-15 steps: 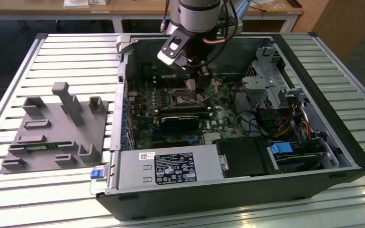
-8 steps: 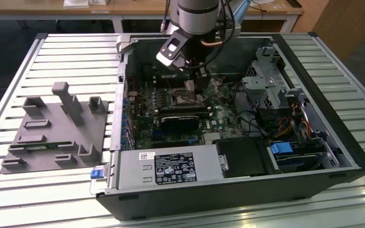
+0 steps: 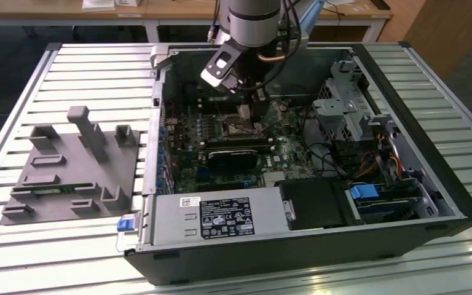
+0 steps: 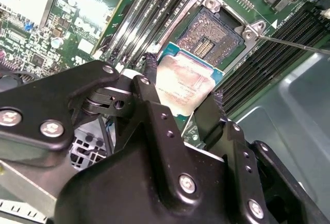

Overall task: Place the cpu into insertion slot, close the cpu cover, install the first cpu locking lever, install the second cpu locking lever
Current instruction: 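Place the cpu into insertion slot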

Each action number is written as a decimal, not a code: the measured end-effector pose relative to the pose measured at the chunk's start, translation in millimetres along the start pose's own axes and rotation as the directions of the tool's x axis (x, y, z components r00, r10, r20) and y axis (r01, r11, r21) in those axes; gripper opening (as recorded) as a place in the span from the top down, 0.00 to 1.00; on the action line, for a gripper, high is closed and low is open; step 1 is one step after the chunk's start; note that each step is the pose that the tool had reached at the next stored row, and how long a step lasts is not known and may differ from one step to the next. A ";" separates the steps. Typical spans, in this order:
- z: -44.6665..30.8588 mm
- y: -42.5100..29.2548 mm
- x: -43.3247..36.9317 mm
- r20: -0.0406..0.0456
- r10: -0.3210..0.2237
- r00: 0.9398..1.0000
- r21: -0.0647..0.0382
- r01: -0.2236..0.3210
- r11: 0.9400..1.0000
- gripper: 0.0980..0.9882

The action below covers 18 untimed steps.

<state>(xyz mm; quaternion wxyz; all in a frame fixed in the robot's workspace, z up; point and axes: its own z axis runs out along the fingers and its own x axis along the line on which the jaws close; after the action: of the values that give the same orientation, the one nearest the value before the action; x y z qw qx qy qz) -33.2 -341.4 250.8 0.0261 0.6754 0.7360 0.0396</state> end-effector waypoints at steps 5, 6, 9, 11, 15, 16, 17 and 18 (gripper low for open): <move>4.9 -4.9 1.3 0.001 0.006 1.000 0.000 -0.006 1.000 0.51; 5.8 -5.8 1.8 0.001 0.009 1.000 0.000 -0.009 1.000 0.51; 8.9 -7.7 3.8 0.002 0.017 1.000 0.000 -0.017 1.000 0.51; 10.7 -8.1 5.4 0.002 0.020 1.000 0.000 -0.020 1.000 0.51; 13.3 -8.5 7.2 0.003 0.031 1.000 -0.001 -0.031 1.000 0.51; 13.8 -8.7 7.2 0.004 0.034 0.999 -0.001 -0.034 0.999 0.51; 14.3 -9.1 7.3 0.004 0.038 0.999 -0.001 -0.038 0.999 0.51; 14.8 -9.5 7.3 0.004 0.042 0.999 -0.001 -0.042 0.999 0.51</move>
<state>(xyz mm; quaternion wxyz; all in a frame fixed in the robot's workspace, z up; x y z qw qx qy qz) -41.9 -334.5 235.2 0.0271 0.6907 0.7216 0.0389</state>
